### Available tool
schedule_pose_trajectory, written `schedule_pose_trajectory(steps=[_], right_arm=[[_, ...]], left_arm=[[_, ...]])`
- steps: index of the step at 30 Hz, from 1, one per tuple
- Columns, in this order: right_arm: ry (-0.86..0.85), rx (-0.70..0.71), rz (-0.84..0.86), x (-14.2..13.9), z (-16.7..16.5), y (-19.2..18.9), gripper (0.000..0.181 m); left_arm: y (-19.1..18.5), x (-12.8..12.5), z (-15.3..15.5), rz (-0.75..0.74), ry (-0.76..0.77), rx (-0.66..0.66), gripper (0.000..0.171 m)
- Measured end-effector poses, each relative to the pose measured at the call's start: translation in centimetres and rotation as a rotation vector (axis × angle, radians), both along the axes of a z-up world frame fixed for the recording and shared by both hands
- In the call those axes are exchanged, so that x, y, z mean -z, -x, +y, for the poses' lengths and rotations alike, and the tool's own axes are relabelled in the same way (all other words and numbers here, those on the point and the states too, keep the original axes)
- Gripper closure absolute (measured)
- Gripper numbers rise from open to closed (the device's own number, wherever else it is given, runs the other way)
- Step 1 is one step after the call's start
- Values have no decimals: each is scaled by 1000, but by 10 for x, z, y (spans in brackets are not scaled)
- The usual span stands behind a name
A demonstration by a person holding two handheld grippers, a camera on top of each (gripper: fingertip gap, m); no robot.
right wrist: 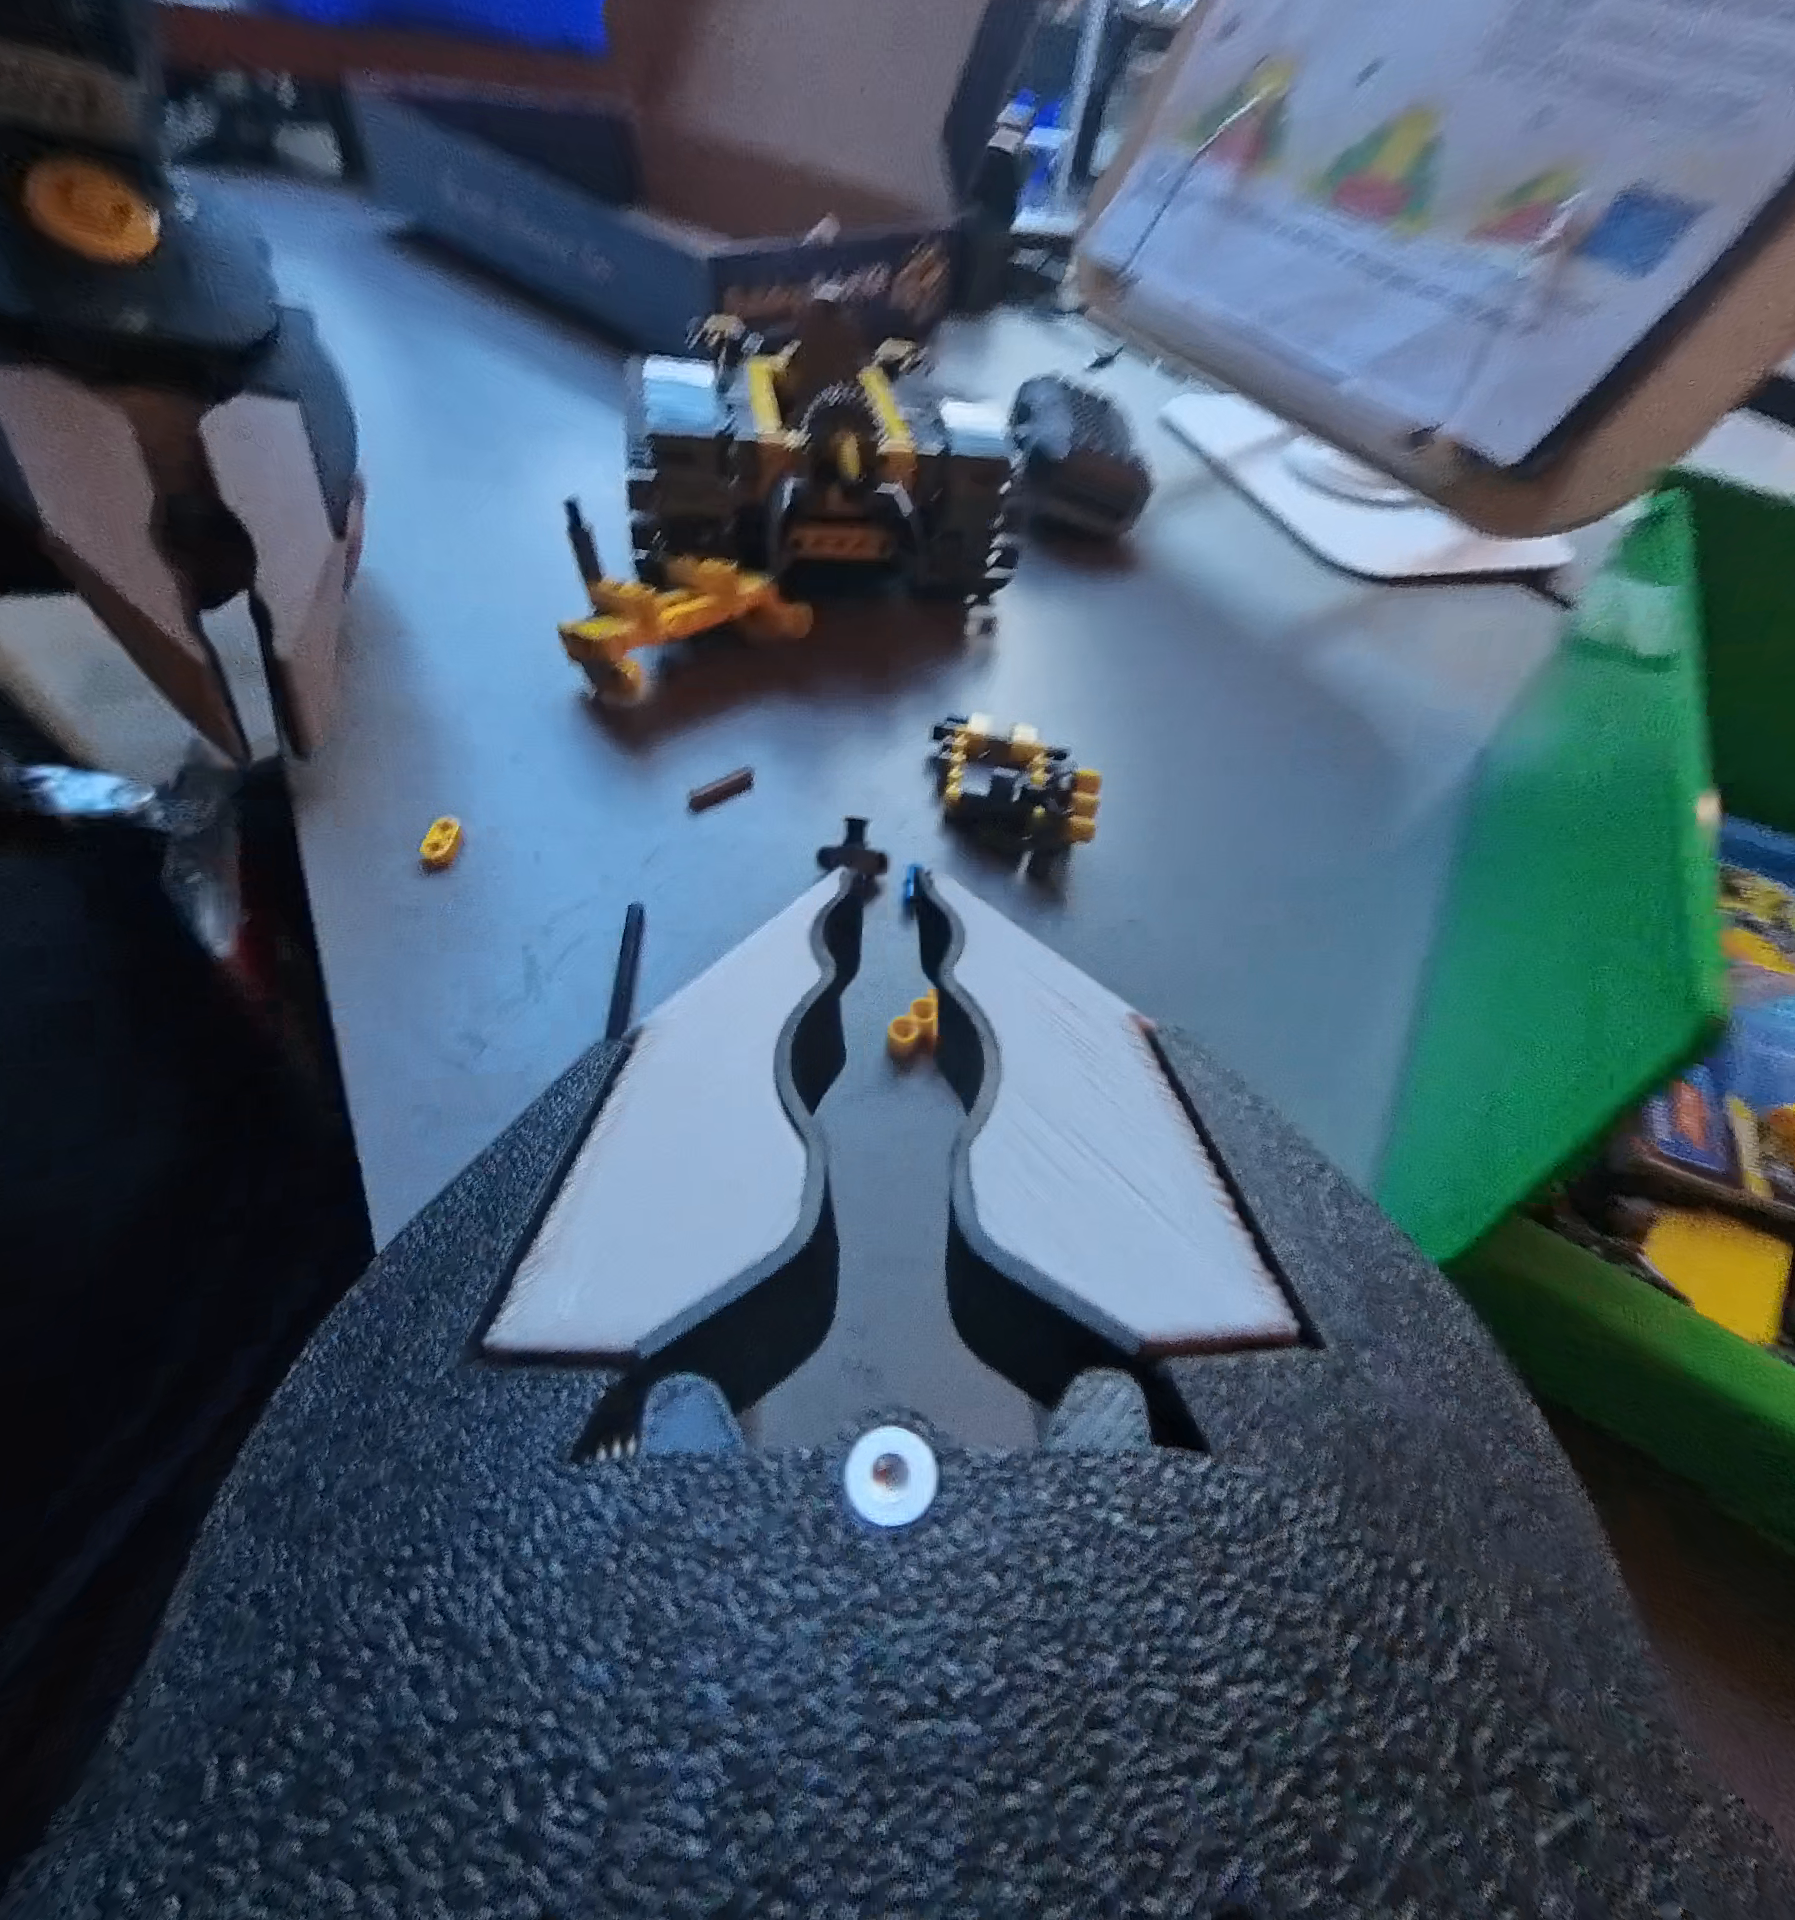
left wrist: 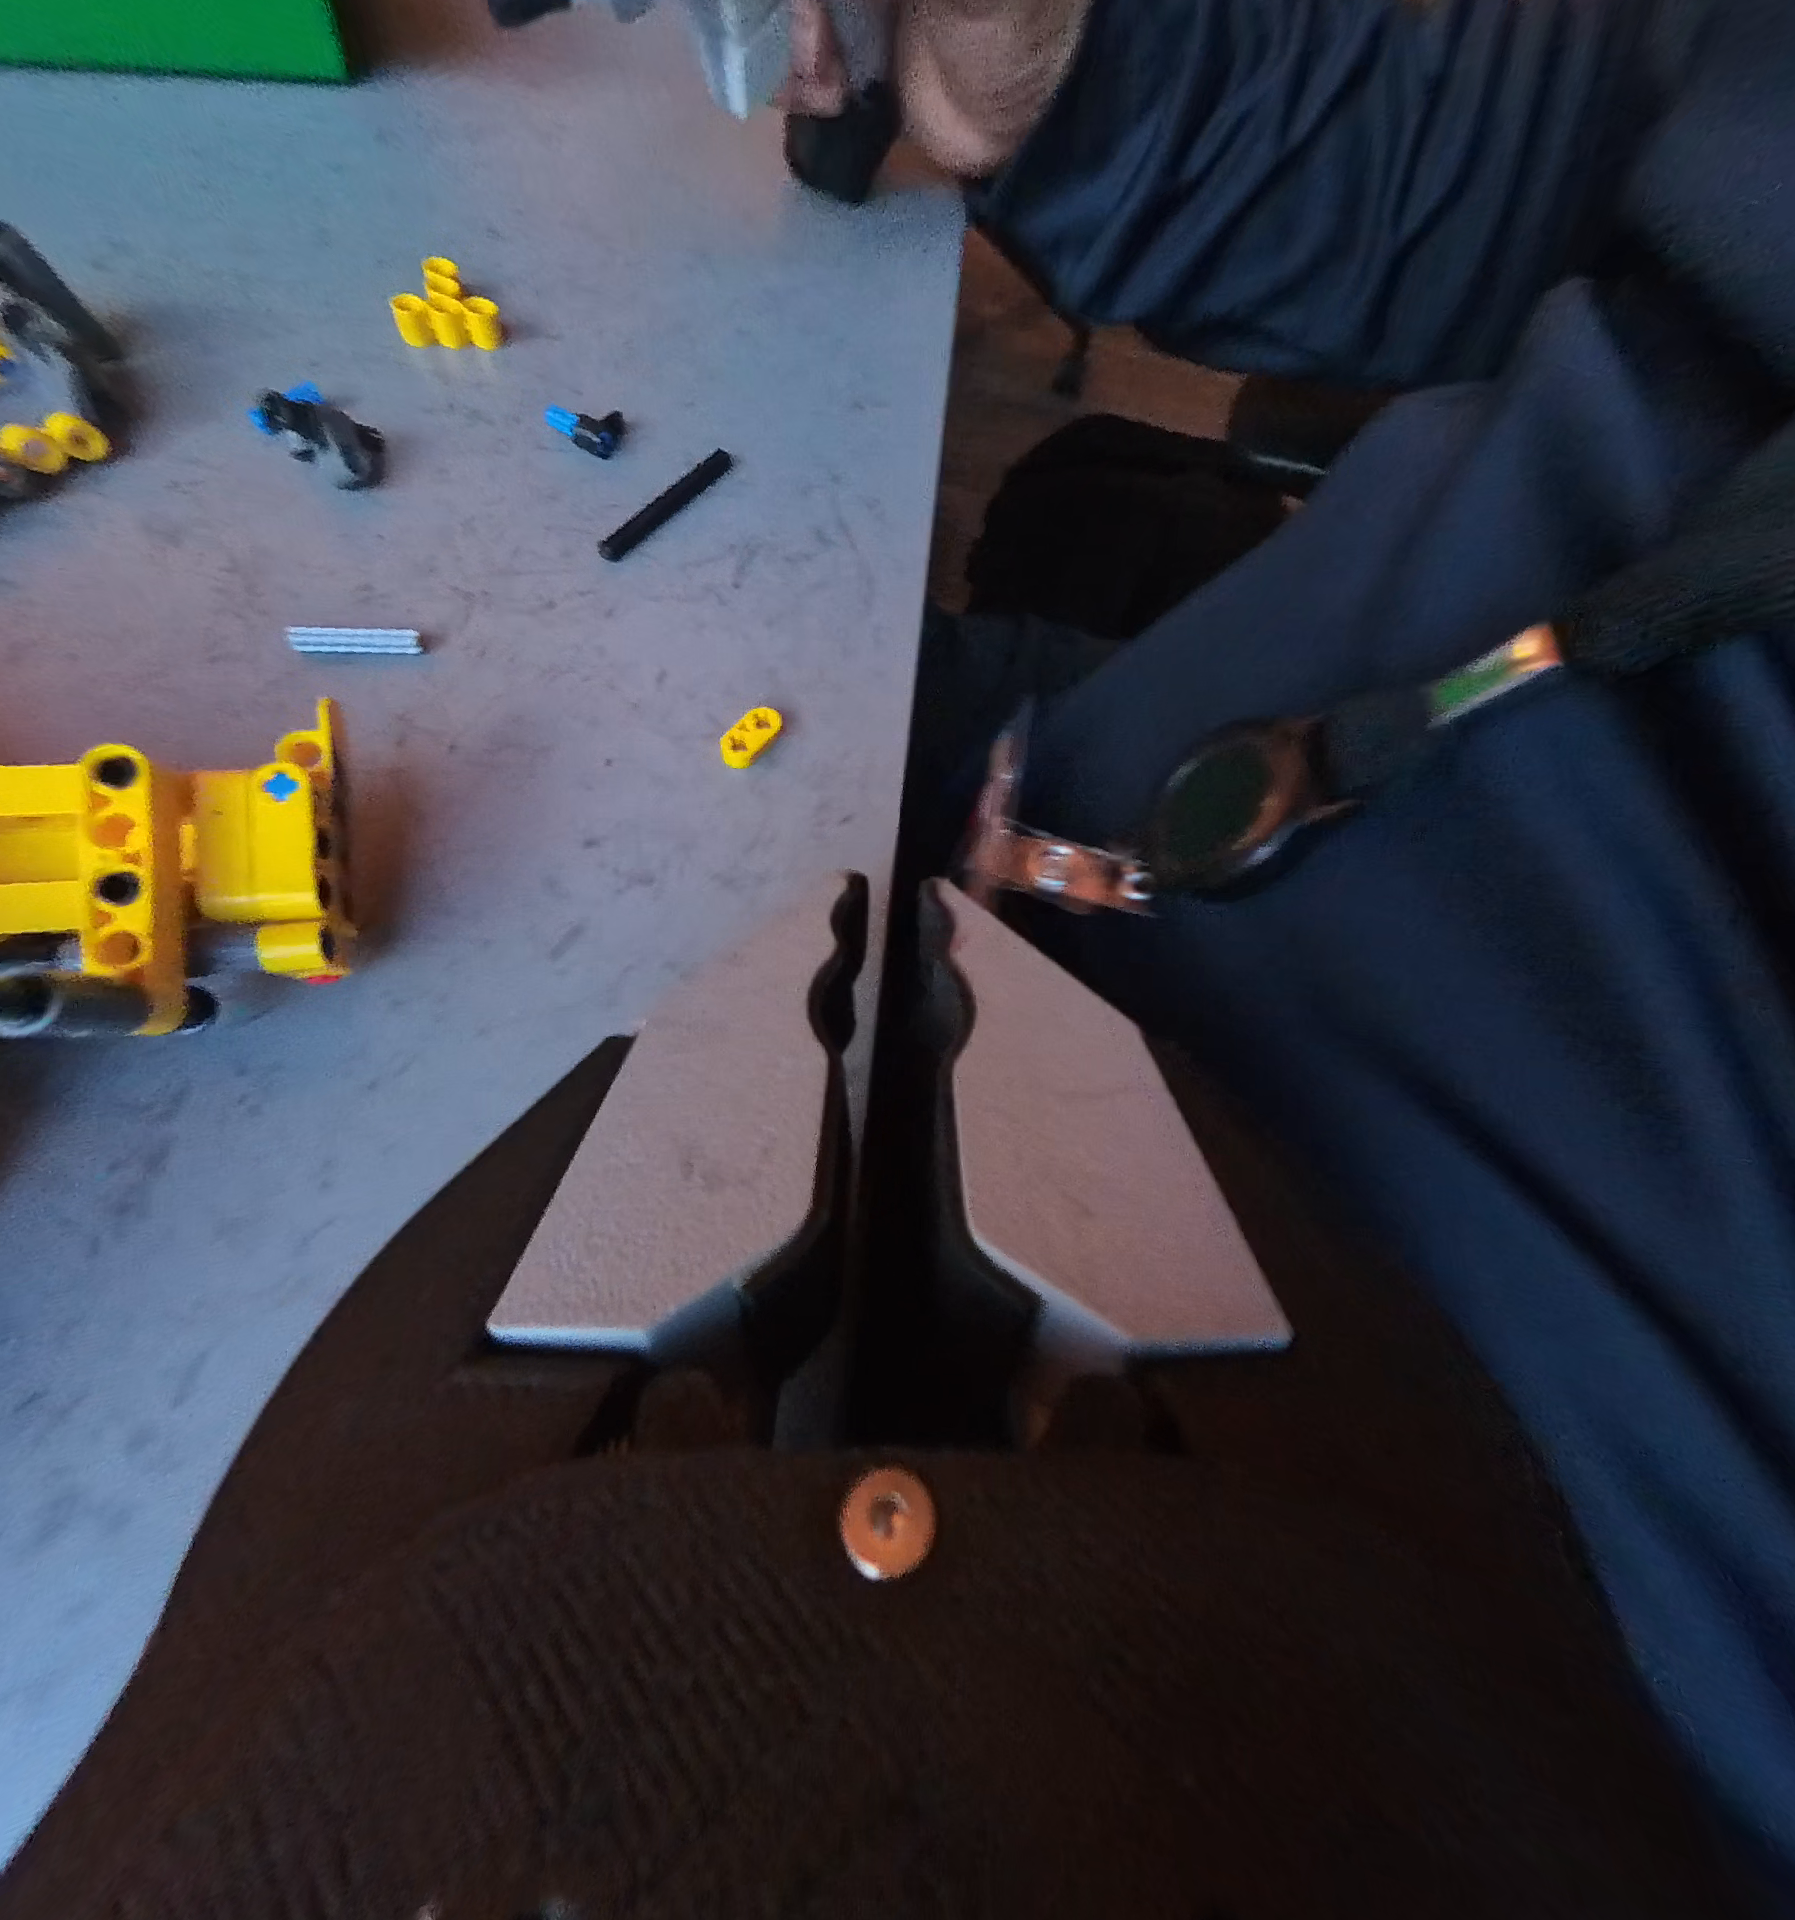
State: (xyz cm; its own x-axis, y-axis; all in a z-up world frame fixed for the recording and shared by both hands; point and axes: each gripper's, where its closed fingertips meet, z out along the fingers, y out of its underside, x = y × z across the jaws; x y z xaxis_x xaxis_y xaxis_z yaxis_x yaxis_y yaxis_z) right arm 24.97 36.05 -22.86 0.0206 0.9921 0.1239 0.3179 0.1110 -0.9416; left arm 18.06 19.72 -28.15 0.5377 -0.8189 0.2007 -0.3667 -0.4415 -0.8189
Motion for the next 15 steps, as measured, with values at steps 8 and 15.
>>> schedule_pose_trajectory(steps=[8,15], right_arm=[[-1,-89,-131,20,-4,37,172],[-37,-141,-254,39,-6,59,163]], left_arm=[[-5,-5,0,-108,136,30,162],[0,-19,5,-172,74,-14,160]])
